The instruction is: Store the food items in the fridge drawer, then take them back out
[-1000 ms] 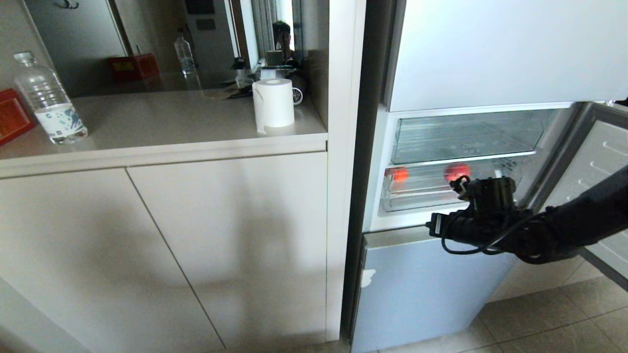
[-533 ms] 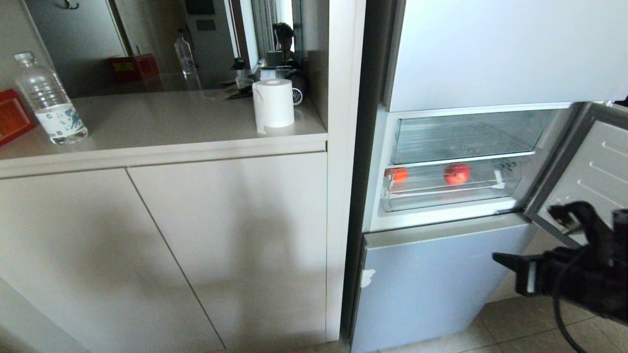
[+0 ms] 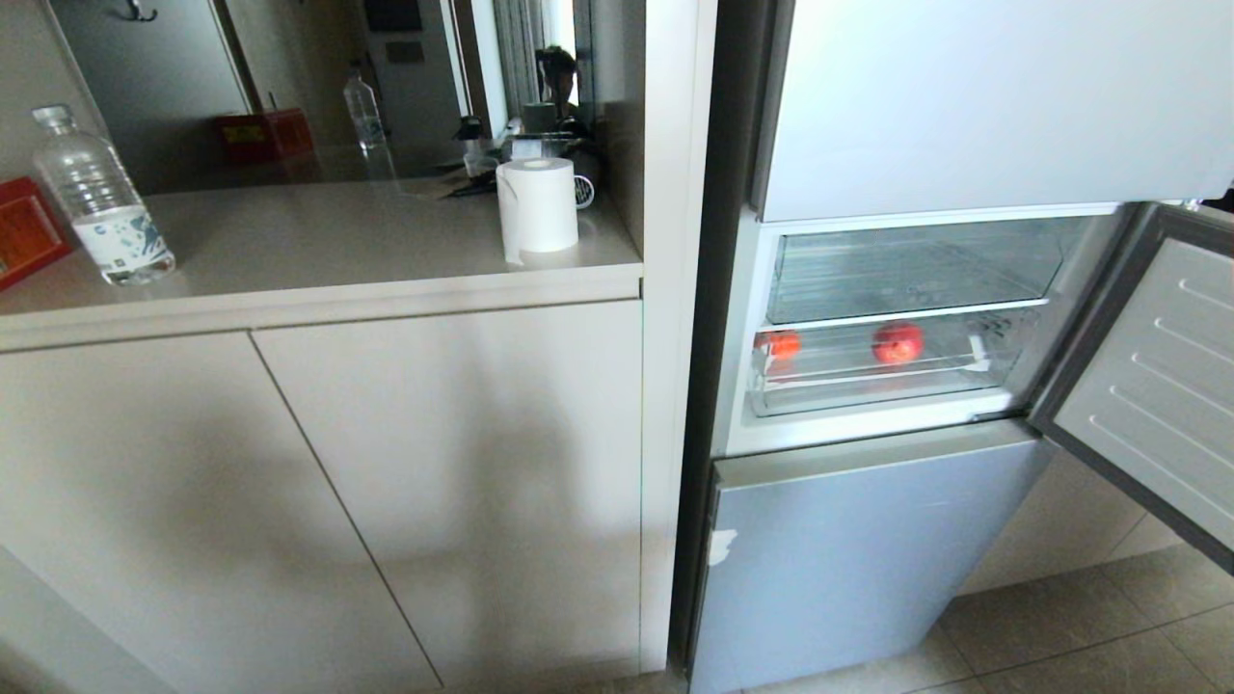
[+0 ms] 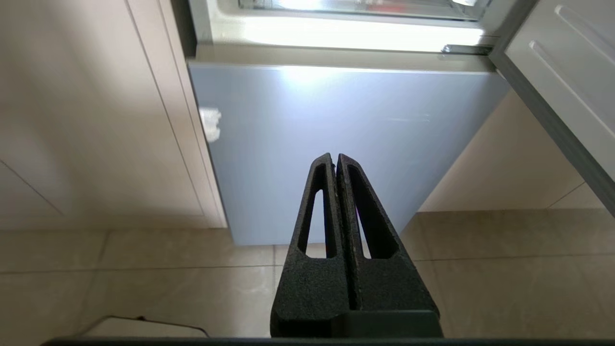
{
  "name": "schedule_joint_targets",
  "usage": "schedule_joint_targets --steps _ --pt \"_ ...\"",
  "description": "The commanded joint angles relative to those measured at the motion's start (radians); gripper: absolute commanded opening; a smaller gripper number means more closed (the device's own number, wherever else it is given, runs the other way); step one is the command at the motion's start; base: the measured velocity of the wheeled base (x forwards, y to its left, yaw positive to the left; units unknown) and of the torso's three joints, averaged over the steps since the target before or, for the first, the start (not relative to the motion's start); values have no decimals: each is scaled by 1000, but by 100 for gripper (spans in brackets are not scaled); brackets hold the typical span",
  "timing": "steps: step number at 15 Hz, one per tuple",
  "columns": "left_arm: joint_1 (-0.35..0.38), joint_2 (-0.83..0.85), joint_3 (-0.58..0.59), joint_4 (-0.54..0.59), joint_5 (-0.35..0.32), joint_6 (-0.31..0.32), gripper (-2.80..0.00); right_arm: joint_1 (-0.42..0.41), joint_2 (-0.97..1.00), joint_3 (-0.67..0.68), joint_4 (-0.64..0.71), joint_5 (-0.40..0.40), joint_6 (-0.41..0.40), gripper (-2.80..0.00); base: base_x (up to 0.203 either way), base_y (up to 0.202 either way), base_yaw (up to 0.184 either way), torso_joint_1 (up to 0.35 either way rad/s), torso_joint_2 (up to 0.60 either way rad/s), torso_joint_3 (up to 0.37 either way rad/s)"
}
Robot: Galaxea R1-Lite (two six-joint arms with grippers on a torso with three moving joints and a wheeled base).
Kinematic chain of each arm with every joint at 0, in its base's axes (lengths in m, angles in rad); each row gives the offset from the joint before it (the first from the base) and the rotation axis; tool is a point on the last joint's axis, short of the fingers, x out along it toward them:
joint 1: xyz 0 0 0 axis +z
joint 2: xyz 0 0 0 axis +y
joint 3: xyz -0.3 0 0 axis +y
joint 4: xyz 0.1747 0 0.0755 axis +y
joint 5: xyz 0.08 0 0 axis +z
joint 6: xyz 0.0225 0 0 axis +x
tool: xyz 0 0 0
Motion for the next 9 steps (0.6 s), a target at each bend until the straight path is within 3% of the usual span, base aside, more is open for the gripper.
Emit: schedule_joint_targets --steps 1,9 --pt "0 2 0 1 1 1 -280 -22 -308 20 123 22 -17 -280 0 0 0 0 0 0" --pt "0 2 0 1 1 0 -280 -36 -335 44 150 49 -18 -280 0 0 0 0 0 0"
